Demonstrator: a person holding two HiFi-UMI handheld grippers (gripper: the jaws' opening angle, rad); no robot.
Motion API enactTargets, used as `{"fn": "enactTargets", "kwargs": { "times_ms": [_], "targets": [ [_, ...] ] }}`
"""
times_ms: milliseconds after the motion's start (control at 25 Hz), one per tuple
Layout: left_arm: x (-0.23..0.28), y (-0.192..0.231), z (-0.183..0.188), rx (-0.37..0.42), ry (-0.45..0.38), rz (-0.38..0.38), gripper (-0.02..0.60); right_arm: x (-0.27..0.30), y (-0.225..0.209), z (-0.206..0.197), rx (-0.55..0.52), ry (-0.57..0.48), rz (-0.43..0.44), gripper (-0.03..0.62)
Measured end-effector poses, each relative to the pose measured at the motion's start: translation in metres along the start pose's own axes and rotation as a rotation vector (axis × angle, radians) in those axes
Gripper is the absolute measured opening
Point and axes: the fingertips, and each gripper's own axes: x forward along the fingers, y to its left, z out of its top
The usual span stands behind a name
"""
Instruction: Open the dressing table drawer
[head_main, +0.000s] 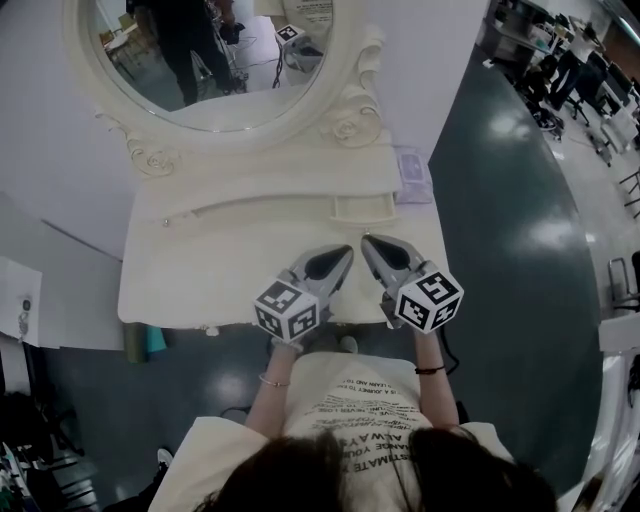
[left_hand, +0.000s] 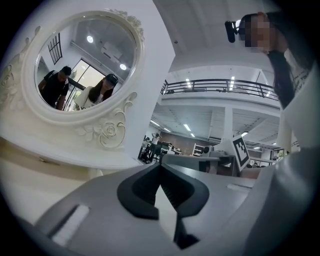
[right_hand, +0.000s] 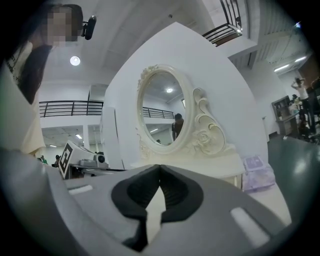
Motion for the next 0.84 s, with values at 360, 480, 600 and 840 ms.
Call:
{"fn": "enactTargets", "kwargs": {
  "times_ms": [360, 480, 600, 840],
  "targets": [
    [-0.002, -0.001, 0.004, 0.026, -0.009, 0.009, -0.002, 0.001, 0.000, 0.002, -0.009, -0.013, 0.010, 0.003],
    [-0.003, -0.001, 0.007, 0.035, -0.012, 0.011, -0.002, 0.001, 0.001, 0.006, -0.022, -0.020, 0.013, 0.003],
    [-0.002, -0.001, 0.010, 0.044, -0.015, 0.008, -0.002, 0.003, 0.001, 0.011, -0.039, -0.032, 0.017, 0.002],
    [-0.002, 0.000, 0.013, 0.054, -0.016, 0.001, -0.002, 0.007, 0.003, 0.016, -0.062, -0.045, 0.021, 0.002]
  ]
}}
